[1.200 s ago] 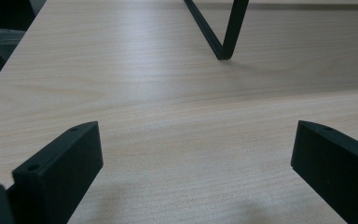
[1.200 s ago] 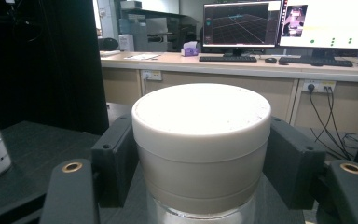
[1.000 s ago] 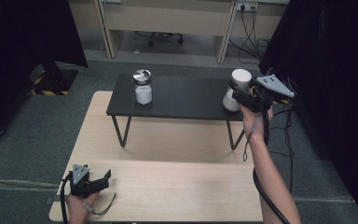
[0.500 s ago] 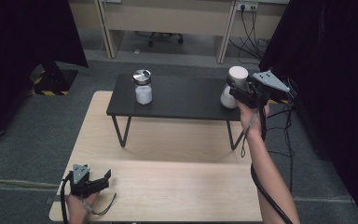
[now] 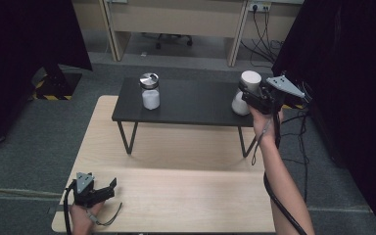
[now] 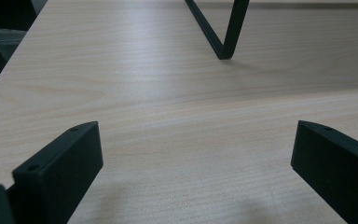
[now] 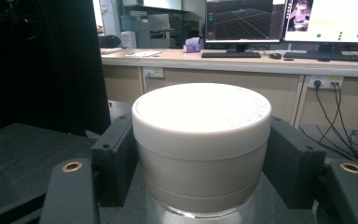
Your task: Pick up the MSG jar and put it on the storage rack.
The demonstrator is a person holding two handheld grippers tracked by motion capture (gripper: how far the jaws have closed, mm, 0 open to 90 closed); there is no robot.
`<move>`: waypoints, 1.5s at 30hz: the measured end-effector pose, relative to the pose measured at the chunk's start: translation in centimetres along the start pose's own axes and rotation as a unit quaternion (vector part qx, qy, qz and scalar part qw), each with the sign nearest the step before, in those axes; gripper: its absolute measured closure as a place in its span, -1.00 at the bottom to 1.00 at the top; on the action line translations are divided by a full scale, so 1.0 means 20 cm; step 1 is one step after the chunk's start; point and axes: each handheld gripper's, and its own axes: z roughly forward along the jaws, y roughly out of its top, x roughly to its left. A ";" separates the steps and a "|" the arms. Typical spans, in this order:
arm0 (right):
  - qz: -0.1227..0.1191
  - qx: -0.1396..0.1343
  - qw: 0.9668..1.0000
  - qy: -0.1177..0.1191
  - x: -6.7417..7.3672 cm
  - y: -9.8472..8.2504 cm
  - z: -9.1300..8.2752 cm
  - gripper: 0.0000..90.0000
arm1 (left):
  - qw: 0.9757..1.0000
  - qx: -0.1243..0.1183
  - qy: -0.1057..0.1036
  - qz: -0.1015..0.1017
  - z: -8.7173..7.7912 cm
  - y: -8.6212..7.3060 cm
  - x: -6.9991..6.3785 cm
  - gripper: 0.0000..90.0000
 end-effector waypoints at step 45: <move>-0.029 -0.025 0.998 -0.058 0.14 -0.23 -0.27 -0.99 | 1.000 -0.002 0.009 0.014 -0.01 -0.01 -0.03 -0.97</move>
